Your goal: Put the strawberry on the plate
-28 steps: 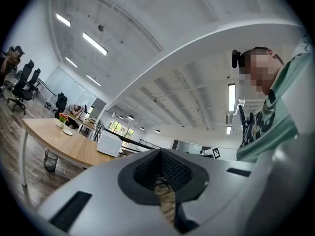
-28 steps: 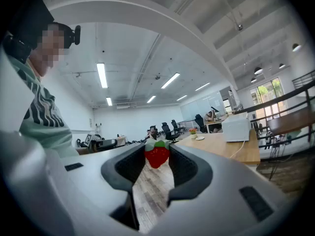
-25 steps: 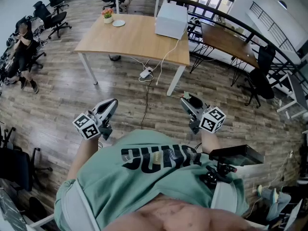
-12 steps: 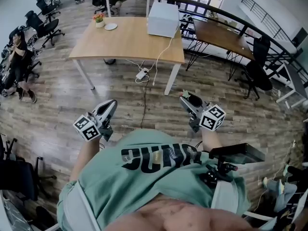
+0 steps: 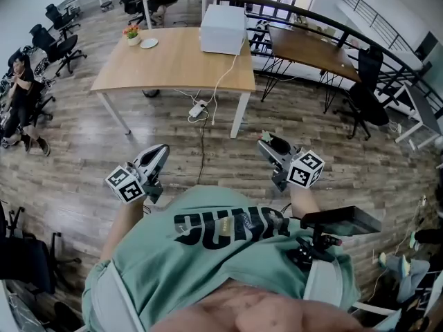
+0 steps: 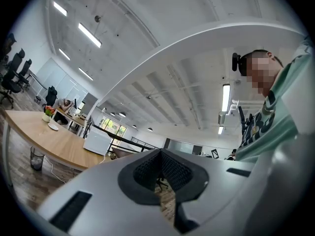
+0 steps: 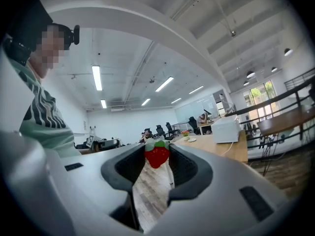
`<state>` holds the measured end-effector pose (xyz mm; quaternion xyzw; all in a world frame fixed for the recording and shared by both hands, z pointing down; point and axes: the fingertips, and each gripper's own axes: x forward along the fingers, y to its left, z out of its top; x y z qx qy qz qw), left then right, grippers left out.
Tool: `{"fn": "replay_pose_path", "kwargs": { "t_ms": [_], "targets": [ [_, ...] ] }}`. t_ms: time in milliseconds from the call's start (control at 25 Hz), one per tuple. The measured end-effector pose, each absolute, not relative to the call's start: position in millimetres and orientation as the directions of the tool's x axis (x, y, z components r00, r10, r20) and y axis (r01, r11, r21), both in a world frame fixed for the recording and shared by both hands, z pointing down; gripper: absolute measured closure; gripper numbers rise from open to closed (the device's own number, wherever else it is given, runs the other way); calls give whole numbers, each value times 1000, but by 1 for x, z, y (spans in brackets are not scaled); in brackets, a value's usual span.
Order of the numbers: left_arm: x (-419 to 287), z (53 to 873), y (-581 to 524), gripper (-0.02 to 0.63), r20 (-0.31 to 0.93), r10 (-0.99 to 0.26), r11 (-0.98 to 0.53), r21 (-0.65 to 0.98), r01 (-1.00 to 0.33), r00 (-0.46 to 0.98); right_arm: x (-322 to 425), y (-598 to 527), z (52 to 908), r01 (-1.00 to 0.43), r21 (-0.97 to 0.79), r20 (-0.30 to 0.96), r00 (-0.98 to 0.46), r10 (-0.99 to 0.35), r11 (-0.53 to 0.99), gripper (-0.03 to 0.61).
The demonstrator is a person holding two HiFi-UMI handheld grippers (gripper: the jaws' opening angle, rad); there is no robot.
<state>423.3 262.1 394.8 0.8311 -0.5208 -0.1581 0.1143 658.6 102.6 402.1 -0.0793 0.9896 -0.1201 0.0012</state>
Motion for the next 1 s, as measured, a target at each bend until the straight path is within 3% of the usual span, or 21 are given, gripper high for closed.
{"fn": "replay_pose_path", "kwargs": {
  "t_ms": [560,1000],
  "targets": [
    [492,408,236,612,-75,-929,-364,370,-855,363,702,68,433,-27,-363,-8,-999,-32,932,425],
    [463,424,252,612,-43,-958,-278,397,-875,285,643,67,451,86,-391,14,-995,99,916,425]
  ]
}}
